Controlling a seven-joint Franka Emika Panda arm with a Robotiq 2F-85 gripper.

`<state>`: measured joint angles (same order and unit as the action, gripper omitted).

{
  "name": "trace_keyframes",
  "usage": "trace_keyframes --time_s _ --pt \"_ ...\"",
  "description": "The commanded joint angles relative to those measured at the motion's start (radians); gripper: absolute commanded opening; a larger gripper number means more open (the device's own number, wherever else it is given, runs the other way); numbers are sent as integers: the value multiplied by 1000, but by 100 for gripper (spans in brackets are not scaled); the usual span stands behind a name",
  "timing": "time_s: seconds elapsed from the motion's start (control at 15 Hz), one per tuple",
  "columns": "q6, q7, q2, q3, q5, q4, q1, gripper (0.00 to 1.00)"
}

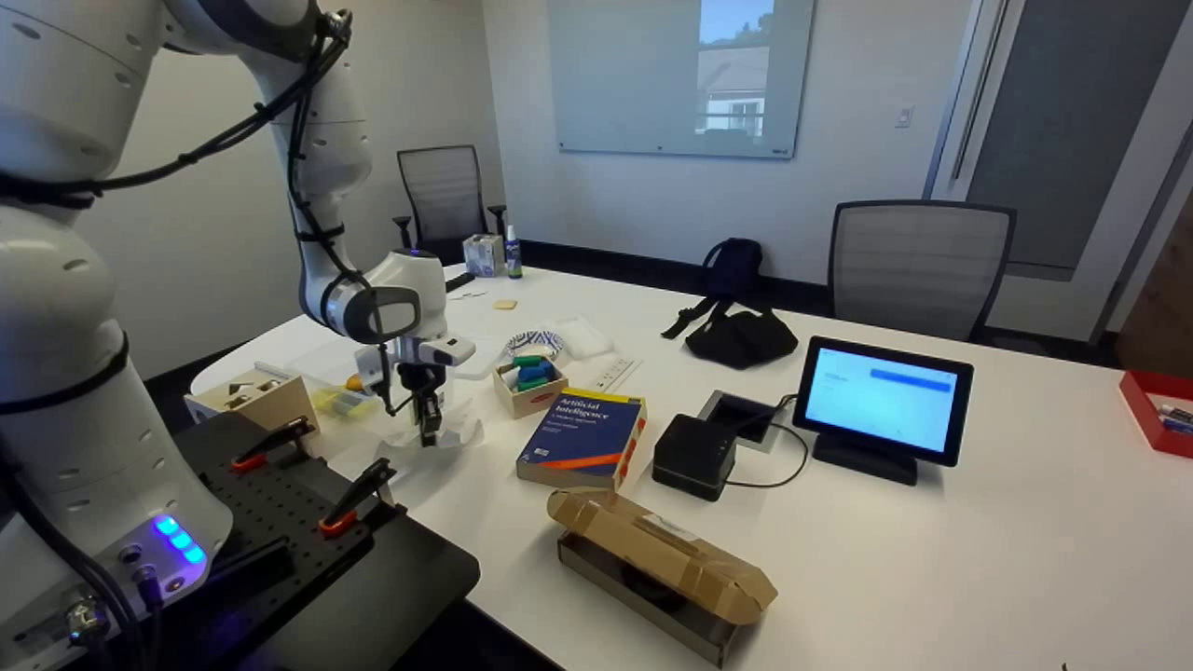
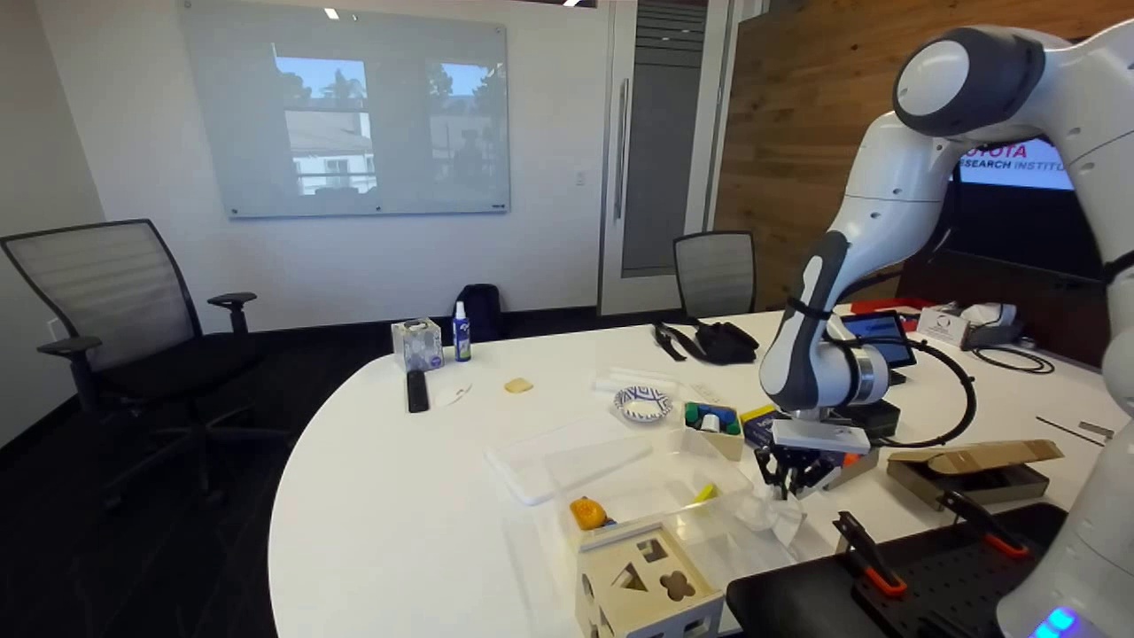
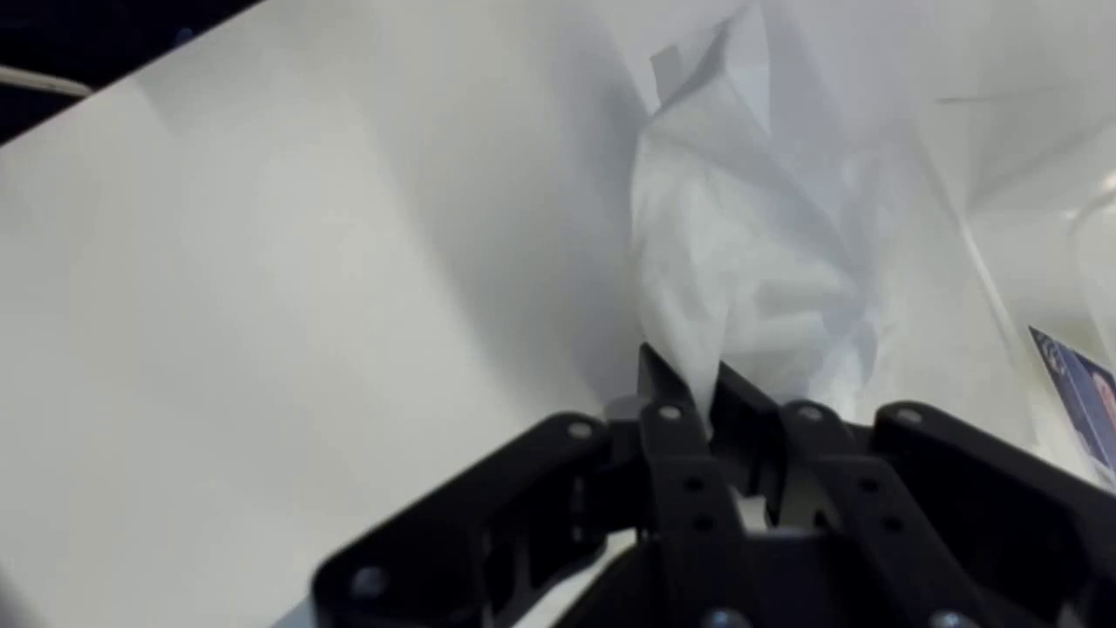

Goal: Pick up the wipe and clean some part of the table

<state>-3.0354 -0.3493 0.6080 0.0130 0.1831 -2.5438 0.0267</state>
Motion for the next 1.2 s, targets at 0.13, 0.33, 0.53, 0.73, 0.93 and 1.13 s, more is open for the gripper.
trace_keyframes --time_s 0.13,0.33,0.53,0.73,0.93,1.13 --pt "96 51 70 36 42 144 -98 2" --pt "88 34 70 -6 31 171 -60 2" --pt "76 12 45 -112 -7 161 40 2" --pt "69 -15 50 -237 -40 144 159 2" --pt "87 2 45 -259 -50 121 208 2" --pt "114 40 22 -162 -34 107 171 2"
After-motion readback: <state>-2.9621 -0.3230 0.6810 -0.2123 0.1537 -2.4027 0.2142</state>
